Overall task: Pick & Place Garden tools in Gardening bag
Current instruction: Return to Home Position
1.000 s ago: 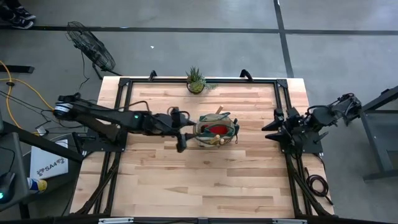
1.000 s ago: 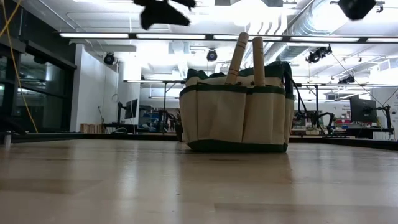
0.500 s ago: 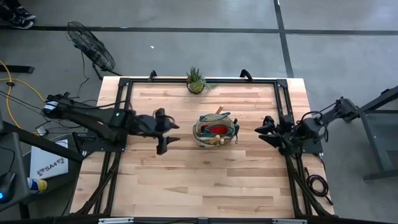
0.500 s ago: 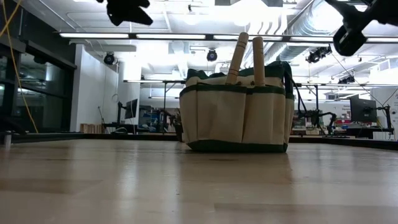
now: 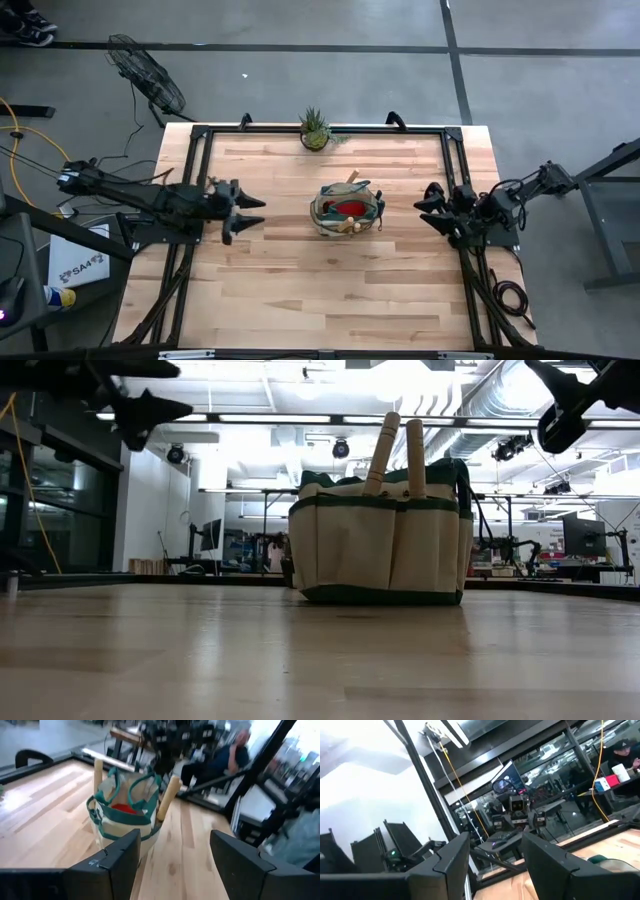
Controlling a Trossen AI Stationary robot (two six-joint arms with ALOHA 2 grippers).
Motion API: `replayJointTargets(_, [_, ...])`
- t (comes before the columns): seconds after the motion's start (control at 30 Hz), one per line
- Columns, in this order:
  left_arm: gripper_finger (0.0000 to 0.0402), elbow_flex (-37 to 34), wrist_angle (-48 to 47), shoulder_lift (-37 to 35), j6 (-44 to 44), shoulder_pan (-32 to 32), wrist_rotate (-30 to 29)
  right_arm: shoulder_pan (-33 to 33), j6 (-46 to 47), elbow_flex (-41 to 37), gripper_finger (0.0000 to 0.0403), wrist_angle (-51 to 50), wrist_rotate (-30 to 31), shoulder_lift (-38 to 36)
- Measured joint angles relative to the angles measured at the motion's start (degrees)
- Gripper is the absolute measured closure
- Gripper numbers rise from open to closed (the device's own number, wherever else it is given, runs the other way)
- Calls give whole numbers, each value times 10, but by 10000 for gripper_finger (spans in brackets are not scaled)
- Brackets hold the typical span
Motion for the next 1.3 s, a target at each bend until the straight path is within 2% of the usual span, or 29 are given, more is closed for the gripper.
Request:
replayJointTargets(0.33, [168, -113, 24, -168, -20, 0, -53, -64, 34, 0, 229, -155, -54, -110])
replayJointTargets(0.6, [168, -196, 129, -209, -24, 1, -60, -135, 86, 0, 229, -216, -146, -114])
replayJointTargets(0.63, [168, -200, 151, -208, -28, 1, -65, -145, 90, 0, 229, -212, -159, -115])
replayJointTargets(0.93, [168, -200, 141, -219, 1, 1, -109, -230, 92, -1, 229, -212, -251, -115])
replayJointTargets(1.1, [168, -200, 126, -235, 13, 1, -114, -271, 100, -1, 229, -242, -333, -115])
replayJointTargets(1.2, [168, -201, 107, -255, 13, 1, -146, -300, 112, -1, 229, -270, -383, -115])
replayJointTargets(1.3, [168, -201, 83, -280, 13, 1, -169, -325, 114, -1, 229, -280, -399, -115])
